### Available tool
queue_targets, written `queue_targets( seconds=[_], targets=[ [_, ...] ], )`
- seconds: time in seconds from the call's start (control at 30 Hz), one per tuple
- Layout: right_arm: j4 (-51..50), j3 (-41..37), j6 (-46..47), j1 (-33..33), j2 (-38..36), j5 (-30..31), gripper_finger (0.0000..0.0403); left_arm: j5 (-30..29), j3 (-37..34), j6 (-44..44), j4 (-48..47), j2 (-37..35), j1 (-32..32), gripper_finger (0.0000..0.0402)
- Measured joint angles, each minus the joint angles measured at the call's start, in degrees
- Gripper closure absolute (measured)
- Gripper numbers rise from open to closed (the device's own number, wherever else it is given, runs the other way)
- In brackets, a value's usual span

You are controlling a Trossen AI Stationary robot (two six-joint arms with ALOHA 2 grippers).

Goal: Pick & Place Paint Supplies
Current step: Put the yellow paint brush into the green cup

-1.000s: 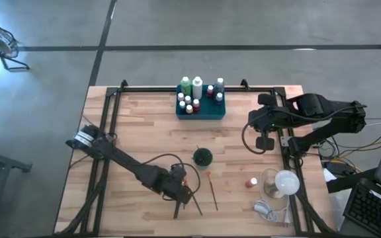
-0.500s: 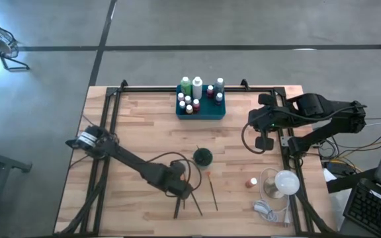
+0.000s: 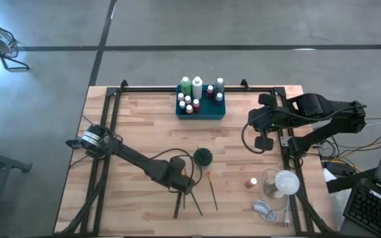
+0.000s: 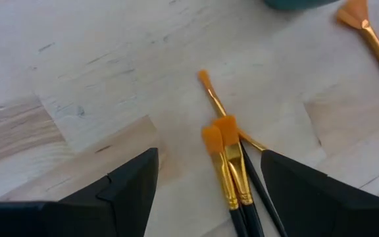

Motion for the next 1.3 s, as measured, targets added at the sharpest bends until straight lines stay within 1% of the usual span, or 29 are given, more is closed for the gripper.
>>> queue_targets(
  seconds=[0.17,0.43,1.3],
  targets=[
    [0.0,0.0,-0.3,0.0,0.0,0.0,0.0394,-0.5,0.0,-0.9,0.0,0.5,0.1,0.0138],
    [0.0,0.0,-0.5,0.0,0.0,0.0,0.0394,0.5,-0.1,-0.7,0.3,2.5,0.2,0.0156],
    [0.3,0.0,-1.6,0.0,0.0,0.0,0.0394,0.1,0.0,-1.2,-0.4,4.2,0.8,0.0158]
  ],
)
